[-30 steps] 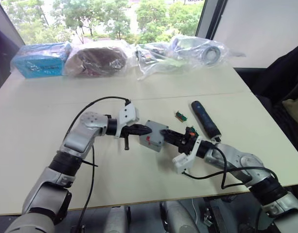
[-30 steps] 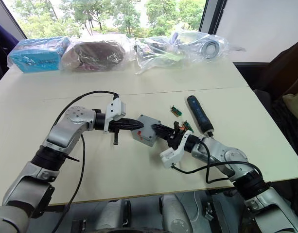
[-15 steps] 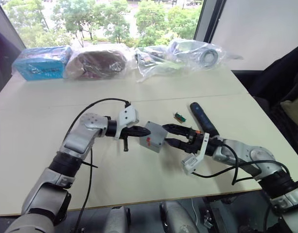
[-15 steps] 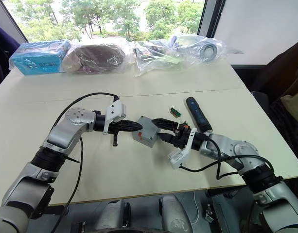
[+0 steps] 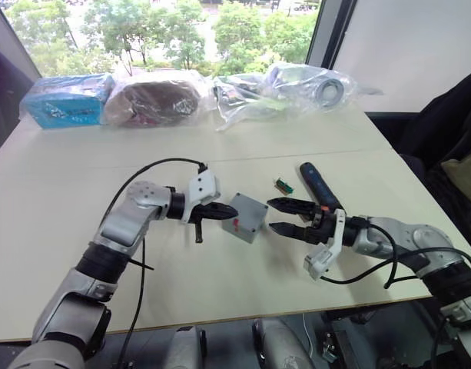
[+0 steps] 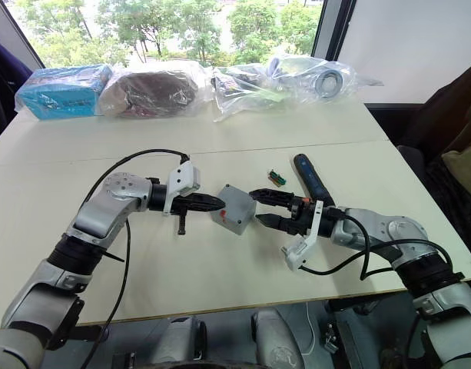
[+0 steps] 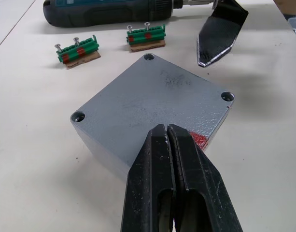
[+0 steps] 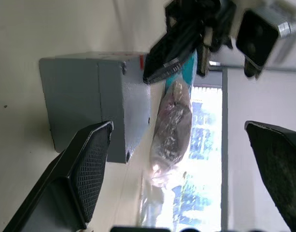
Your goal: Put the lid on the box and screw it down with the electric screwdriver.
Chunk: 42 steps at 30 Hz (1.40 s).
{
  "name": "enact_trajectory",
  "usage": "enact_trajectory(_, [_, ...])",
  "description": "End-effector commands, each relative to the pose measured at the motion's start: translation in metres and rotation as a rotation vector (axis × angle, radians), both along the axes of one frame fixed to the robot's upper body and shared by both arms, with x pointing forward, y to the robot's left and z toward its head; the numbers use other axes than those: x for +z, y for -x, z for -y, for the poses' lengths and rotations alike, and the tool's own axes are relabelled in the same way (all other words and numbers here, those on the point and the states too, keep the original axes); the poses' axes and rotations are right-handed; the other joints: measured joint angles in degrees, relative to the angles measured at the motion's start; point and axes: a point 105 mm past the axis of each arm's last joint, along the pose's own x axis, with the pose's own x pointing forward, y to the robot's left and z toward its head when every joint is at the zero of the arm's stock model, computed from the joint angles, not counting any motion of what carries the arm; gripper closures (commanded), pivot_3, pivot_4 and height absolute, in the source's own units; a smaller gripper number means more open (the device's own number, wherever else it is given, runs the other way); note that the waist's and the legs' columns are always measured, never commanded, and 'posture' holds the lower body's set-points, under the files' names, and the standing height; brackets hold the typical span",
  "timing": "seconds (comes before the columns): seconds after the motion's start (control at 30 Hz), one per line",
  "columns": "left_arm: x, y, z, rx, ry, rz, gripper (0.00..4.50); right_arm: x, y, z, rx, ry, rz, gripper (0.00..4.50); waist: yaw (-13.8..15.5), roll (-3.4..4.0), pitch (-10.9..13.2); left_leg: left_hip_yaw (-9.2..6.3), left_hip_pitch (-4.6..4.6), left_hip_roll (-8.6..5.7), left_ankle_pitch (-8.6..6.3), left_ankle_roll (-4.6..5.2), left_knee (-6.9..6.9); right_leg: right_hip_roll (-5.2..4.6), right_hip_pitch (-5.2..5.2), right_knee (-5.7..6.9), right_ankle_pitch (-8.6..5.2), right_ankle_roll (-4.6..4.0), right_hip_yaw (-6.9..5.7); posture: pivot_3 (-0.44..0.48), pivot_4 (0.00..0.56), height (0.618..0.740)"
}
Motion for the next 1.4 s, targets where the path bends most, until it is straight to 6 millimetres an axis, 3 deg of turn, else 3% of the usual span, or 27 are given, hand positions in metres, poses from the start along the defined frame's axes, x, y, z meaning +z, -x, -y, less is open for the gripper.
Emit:
enact_trajectory(0.03, [0.013, -0.001, -0.004, 0.044, 0.065, -0.021, 4.50, 0.006, -0.004, -0.001, -0.094, -0.140, -0.221, 0.24, 0.0, -0.05, 0.0, -0.03, -0.03, 0.01, 0.00, 0.00, 0.00, 0.01, -0.01, -0.01, 0.00, 0.00, -0.01, 0.000, 0.150, 0.740])
enact_trajectory(0.1, [0.032, -0.002, -0.007, 0.060, 0.112, 0.003, 4.50, 0.008, -0.009, 0.001, -0.180, -0.218, -0.352, 0.75, 0.0, -0.05, 0.1, -0.08, -0.13, 0.02, 0.00, 0.00, 0.00, 0.03, -0.08, -0.02, 0.01, -0.01, -0.02, 0.000, 0.150, 0.740])
enact_trajectory(0.2, [0.044, -0.005, -0.017, 0.103, 0.123, 0.041, 4.50, 0.002, -0.011, 0.005, -0.277, -0.262, -0.542, 1.54, 0.0, -0.03, 0.1, -0.10, -0.27, 0.02, 0.00, 0.00, 0.00, 0.03, -0.24, 0.02, 0.04, -0.03, -0.02, 0.000, 0.150, 0.740])
enact_trajectory(0.3, [0.044, -0.013, -0.034, 0.181, 0.106, 0.078, 4.50, -0.012, -0.005, 0.008, -0.377, -0.291, -0.790, 2.53, 0.1, -0.01, 0.2, -0.14, -0.25, 0.04, 0.00, 0.00, -0.01, 0.05, -0.25, 0.04, 0.01, 0.01, -0.07, 0.000, 0.150, 0.740])
enact_trajectory(0.47, [0.027, -0.021, -0.046, 0.257, 0.065, 0.087, 4.50, -0.019, 0.005, -0.005, -0.418, -0.323, -0.989, 4.46, 0.1, 0.01, 0.2, -0.15, -0.27, 0.05, 0.00, 0.00, -0.01, 0.05, -0.27, 0.01, -0.01, 0.02, -0.09, 0.000, 0.150, 0.740])
enact_trajectory(0.63, [-0.002, -0.021, -0.037, 0.245, 0.032, 0.059, 4.50, -0.028, 0.000, -0.015, -0.474, -0.360, -1.065, 4.46, 0.2, -0.01, 0.2, -0.13, -0.39, 0.05, 0.00, -0.01, -0.04, 0.04, -0.40, -0.05, -0.01, 0.02, -0.10, 0.000, 0.150, 0.740])
enact_trajectory(0.87, [-0.023, -0.019, -0.023, 0.200, 0.013, 0.020, 4.50, -0.036, -0.002, -0.025, -0.496, -0.344, -1.108, 4.46, 0.1, 0.00, 0.2, -0.09, -0.60, 0.04, -0.01, -0.01, -0.05, 0.04, -0.59, -0.09, -0.01, 0.02, -0.09, 0.000, 0.150, 0.740])
enact_trajectory(1.0, [-0.022, -0.007, -0.018, 0.135, 0.024, -0.026, 4.50, -0.036, -0.002, -0.041, -0.460, -0.325, -1.134, 4.46, 0.0, 0.01, 0.2, -0.10, -1.18, 0.05, 0.00, -0.01, -0.05, 0.08, -1.26, 0.06, 0.09, -0.03, -0.09, 0.000, 0.150, 0.740])
enact_trajectory(1.4, [-0.016, 0.019, -0.026, 0.055, 0.029, -0.118, 4.50, -0.038, 0.004, -0.069, -0.348, -0.260, -1.181, 4.46, 0.0, 0.02, 0.2, -0.14, -1.25, 0.06, 0.00, -0.01, -0.06, 0.08, -1.31, 0.04, 0.03, 0.02, -0.14, 0.000, 0.150, 0.740])
